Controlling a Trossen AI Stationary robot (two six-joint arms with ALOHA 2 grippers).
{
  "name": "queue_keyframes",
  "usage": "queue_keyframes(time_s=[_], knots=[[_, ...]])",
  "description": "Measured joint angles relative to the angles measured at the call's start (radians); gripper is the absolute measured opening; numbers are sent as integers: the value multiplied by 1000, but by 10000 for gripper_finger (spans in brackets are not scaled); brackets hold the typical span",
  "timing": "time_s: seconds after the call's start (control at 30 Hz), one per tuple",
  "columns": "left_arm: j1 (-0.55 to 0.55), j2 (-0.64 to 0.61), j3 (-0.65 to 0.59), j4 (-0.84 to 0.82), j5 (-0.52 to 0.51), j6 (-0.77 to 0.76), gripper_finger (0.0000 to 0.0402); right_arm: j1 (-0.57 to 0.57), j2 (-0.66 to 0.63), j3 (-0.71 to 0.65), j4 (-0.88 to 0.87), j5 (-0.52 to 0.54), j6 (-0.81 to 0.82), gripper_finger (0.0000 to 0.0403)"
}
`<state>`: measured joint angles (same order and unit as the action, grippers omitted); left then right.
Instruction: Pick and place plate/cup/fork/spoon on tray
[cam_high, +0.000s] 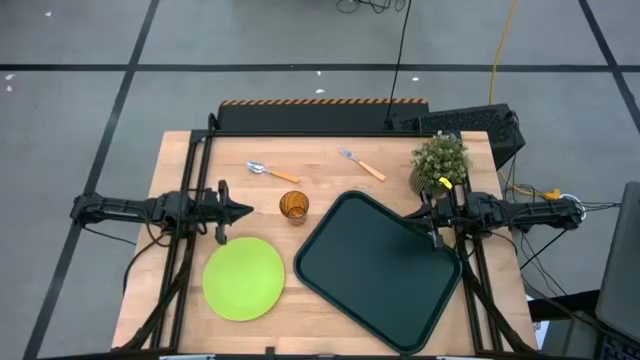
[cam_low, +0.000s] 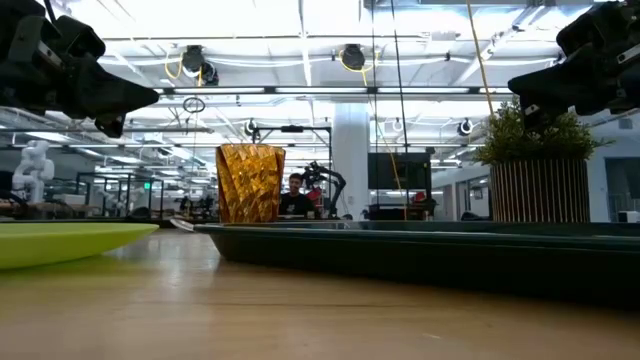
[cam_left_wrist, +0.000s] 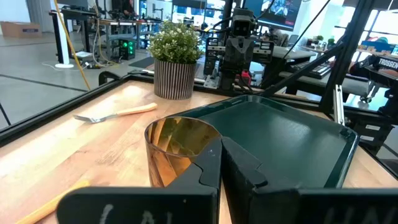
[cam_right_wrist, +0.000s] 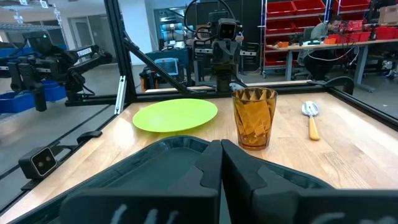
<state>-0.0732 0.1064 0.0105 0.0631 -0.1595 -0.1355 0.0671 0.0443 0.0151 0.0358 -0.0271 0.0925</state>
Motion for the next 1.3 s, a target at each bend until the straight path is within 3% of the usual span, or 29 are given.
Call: queue_keyframes(time_s=[1.07,1.3], knots=[[0,0,0,0,0,0,10,0,0,0,2,0,-33,0],[0,0,0,52,-19,20,10,0,0,0,72,0,153,0]])
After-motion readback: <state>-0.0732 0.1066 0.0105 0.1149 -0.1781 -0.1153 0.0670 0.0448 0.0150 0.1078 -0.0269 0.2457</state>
